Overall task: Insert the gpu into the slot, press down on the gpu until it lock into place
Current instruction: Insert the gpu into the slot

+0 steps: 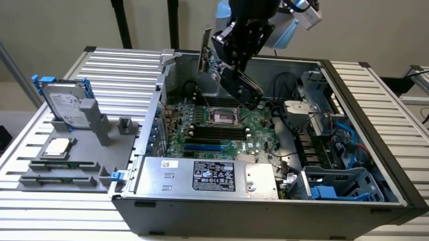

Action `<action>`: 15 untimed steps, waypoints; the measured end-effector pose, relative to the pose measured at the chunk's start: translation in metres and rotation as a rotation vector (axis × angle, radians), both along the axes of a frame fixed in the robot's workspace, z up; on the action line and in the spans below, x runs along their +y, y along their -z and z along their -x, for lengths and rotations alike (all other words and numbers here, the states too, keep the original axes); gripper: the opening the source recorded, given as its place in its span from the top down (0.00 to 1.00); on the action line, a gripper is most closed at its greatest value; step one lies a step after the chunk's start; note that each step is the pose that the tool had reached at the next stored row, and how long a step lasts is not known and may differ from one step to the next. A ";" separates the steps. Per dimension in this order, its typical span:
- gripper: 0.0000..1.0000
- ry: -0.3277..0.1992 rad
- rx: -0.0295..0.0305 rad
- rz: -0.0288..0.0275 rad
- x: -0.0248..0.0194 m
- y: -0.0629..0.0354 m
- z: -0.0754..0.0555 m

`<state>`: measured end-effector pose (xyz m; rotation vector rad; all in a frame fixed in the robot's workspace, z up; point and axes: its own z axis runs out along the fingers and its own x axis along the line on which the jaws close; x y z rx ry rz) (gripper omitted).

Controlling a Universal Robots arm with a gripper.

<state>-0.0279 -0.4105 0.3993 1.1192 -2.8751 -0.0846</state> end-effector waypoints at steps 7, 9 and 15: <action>0.74 -0.135 -0.0057 0.0001 0.0000 0.0074 0.000; 0.74 -0.171 -0.0073 -0.0001 0.0000 0.0094 0.000; 0.74 -0.280 -0.0111 -0.0007 0.0000 0.0153 0.000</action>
